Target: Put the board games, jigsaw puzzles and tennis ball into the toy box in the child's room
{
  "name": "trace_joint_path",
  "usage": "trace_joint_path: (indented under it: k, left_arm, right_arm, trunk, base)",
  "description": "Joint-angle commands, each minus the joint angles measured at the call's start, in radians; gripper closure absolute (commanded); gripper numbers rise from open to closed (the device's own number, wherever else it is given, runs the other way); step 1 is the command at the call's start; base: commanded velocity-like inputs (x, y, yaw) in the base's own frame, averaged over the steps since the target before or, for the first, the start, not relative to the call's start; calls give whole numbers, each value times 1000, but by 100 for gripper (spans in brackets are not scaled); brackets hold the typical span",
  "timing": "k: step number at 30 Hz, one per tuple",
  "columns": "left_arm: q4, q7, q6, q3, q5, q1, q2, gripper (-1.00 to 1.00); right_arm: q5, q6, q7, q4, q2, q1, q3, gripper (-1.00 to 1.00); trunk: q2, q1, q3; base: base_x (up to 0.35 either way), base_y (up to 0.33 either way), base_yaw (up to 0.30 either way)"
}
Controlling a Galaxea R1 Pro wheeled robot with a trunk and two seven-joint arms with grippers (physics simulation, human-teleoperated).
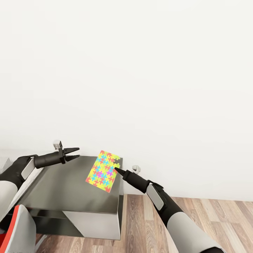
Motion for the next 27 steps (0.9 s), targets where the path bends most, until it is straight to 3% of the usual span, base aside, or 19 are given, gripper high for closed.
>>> trace_joint_path:
  k: [1,15,27]
  left_arm:
    - [1,-2,-1,-7,8,-1,1,-100]
    - [1,-4,-26,-7,9,-1,1,-100]
    - [1,-3,-27,-7,9,-1,0,-100]
  right_arm:
    - [-10,9,0,0,0,-1,1,100]
    - [-10,9,0,0,-1,-1,1,100]
    - [-10,9,-2,0,0,-1,1,100]
  trunk:
    - [-2,1,0]
    - [-2,1,22]
    - [-2,1,24]
  base:
    - [-20,-2,100]
    - [-25,0,124]
    - [0,0,16]
